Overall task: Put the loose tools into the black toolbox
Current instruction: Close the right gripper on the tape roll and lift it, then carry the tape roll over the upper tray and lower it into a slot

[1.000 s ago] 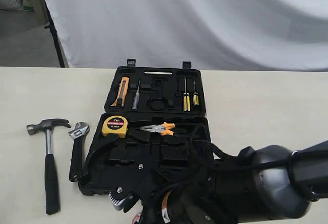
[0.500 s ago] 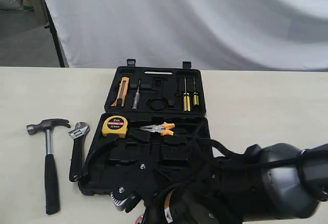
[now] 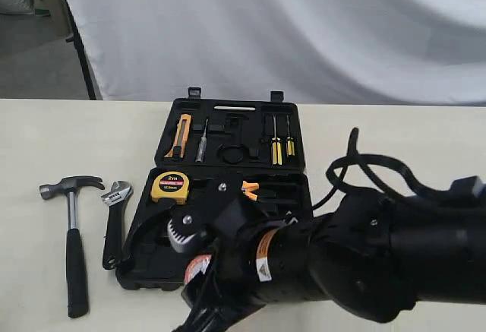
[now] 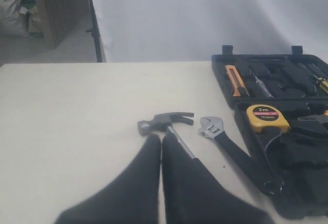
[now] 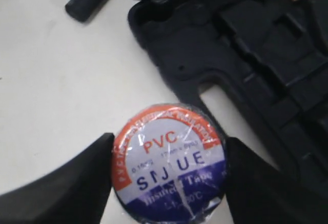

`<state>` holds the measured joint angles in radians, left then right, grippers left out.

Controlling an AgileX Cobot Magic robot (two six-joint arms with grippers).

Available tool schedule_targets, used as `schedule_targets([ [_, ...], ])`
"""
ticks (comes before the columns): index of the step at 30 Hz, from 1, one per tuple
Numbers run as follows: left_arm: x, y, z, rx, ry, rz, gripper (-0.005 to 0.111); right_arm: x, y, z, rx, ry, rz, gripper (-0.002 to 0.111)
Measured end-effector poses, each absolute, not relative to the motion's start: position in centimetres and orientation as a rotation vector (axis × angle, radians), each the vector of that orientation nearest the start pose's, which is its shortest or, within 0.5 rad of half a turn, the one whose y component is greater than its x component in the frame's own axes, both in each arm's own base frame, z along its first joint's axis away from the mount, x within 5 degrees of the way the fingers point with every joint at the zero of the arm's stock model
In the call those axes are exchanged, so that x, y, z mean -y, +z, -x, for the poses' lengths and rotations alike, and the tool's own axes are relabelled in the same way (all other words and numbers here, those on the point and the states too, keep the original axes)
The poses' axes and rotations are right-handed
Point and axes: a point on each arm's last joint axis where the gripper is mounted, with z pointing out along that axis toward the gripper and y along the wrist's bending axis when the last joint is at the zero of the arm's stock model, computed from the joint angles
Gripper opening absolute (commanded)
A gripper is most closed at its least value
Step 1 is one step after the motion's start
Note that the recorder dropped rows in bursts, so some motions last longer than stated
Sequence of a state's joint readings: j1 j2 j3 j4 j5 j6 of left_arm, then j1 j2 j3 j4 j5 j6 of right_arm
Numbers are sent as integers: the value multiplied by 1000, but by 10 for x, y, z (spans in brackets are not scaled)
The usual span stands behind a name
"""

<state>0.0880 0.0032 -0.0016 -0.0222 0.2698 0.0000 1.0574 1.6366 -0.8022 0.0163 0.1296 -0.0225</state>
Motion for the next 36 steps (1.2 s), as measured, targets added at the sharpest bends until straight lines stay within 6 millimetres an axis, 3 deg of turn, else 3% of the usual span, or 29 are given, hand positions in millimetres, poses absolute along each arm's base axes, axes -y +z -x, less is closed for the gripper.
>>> schedule_targets([
  [7, -4, 189, -55, -1753, 43, 92, 1, -257, 186, -195, -2179, 426, 1088, 0],
  [20, -4, 189, -55, -1753, 43, 92, 1, -244, 201, -244, -2126, 409, 888, 0],
  [30, -4, 189, -55, -1753, 43, 92, 1, -276, 194, -309, -2089, 396, 809, 0],
  [36, -4, 189, -55, -1753, 43, 92, 1, -302, 176, -348, -2072, 392, 789, 0],
])
